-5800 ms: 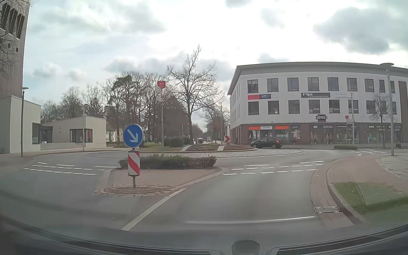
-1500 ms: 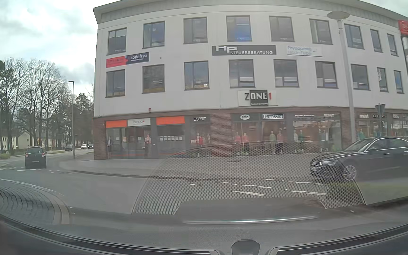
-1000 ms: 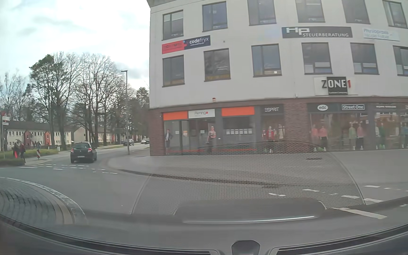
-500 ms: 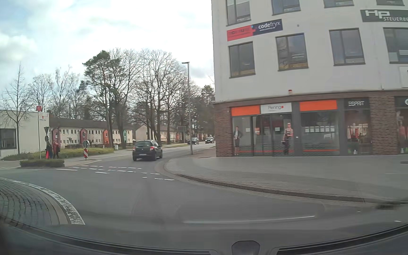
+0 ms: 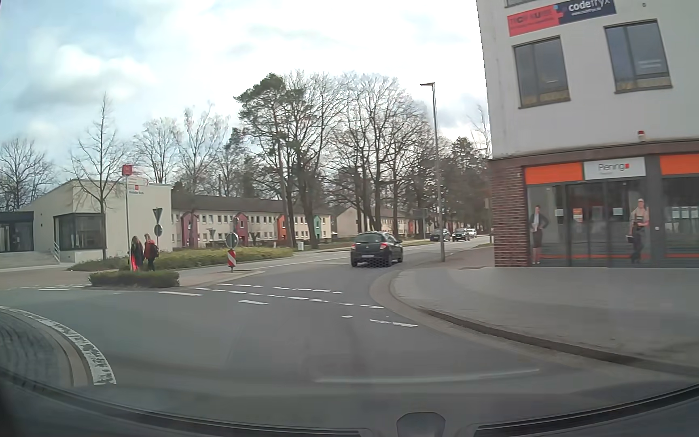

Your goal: Follow the waypoints while adhering to traffic rules and regulations

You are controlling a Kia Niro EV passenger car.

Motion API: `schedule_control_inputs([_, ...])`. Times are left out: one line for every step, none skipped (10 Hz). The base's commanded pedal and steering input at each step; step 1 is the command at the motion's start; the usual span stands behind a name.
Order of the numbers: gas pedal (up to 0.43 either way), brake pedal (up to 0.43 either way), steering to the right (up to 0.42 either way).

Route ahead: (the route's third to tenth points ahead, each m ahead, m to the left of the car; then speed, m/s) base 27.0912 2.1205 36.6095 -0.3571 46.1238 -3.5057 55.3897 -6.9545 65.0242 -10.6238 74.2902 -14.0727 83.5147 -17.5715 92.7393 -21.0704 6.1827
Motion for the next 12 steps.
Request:
schedule_control_inputs([0.177, 0.000, -0.258])
schedule_control_inputs([0.189, 0.000, -0.245])
schedule_control_inputs([0.209, 0.000, -0.228])
schedule_control_inputs([0.220, 0.000, -0.202])
schedule_control_inputs([0.220, 0.000, -0.180])
schedule_control_inputs([0.228, 0.000, -0.149])
schedule_control_inputs([0.228, 0.000, -0.113])
schedule_control_inputs([0.240, 0.000, -0.070])
schedule_control_inputs([0.240, 0.000, -0.013])
schedule_control_inputs([0.248, 0.000, 0.043])
schedule_control_inputs([0.248, 0.000, 0.077])
schedule_control_inputs([0.268, 0.000, 0.112])
